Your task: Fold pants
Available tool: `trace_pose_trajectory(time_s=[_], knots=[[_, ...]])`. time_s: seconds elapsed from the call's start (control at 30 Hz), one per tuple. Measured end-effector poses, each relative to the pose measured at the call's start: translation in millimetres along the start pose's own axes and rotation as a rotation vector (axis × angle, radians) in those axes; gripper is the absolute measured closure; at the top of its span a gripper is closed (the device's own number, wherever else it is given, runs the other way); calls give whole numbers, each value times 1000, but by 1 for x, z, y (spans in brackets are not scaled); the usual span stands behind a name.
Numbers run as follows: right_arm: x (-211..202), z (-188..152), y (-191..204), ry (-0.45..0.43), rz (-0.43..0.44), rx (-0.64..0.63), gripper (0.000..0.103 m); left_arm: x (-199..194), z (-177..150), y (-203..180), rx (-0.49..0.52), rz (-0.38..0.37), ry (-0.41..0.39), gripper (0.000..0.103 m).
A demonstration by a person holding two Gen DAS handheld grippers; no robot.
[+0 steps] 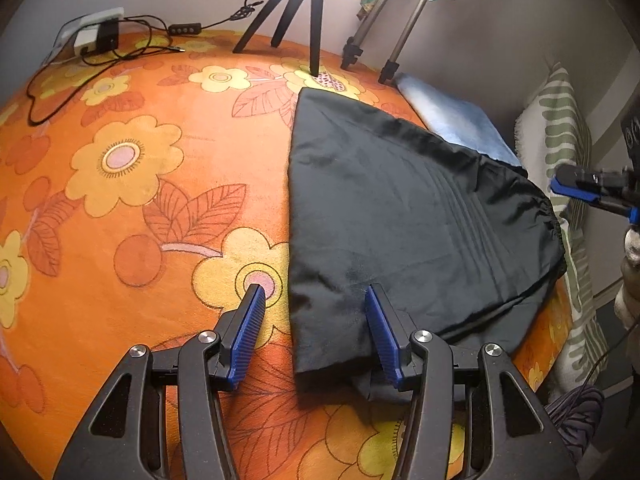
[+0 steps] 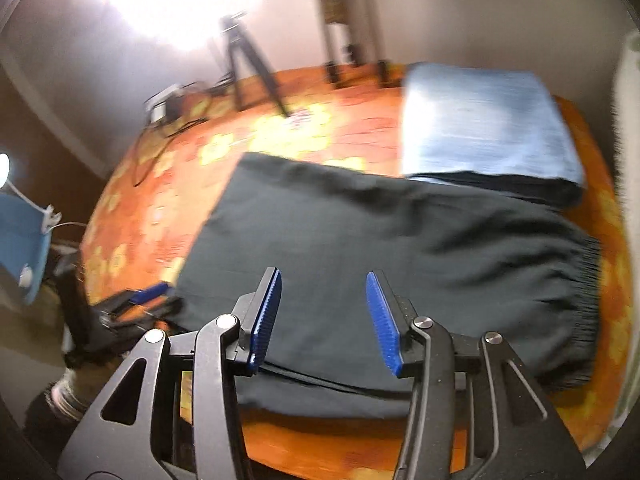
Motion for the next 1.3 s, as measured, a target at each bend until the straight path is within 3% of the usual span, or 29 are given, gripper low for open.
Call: trace_pose_trajectory(time_s=[0.13, 0.27, 0.47, 0.67, 1.03, 1.3], knots=[[23, 18, 53, 40, 48, -44, 56, -1, 0, 0, -6, -3, -8, 57], [54, 37, 89, 106, 87, -41, 54, 1, -2, 1, -22, -24, -10, 75], [95, 54, 123, 182, 79, -34, 54, -2, -1, 2, -36, -51, -29, 92], [137, 66, 137, 250, 50, -24, 54, -10, 0, -1, -28, -75, -56, 95], [183, 78, 157, 302, -170, -91, 54, -14, -1, -9, -6, -90, -72, 96], [196, 79, 163, 330, -253, -139, 54, -17, -3, -17, 26, -79, -84, 96]])
Point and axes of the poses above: each gripper's, at about its wrist camera, not at the fingertips, and x roughly the way its jaws point, y to its left, z to its top, the point moved 4 cm from there along x, roughly the way its jaws point, and after that the axes turned 7 degrees about y, right-handed, at the moved point
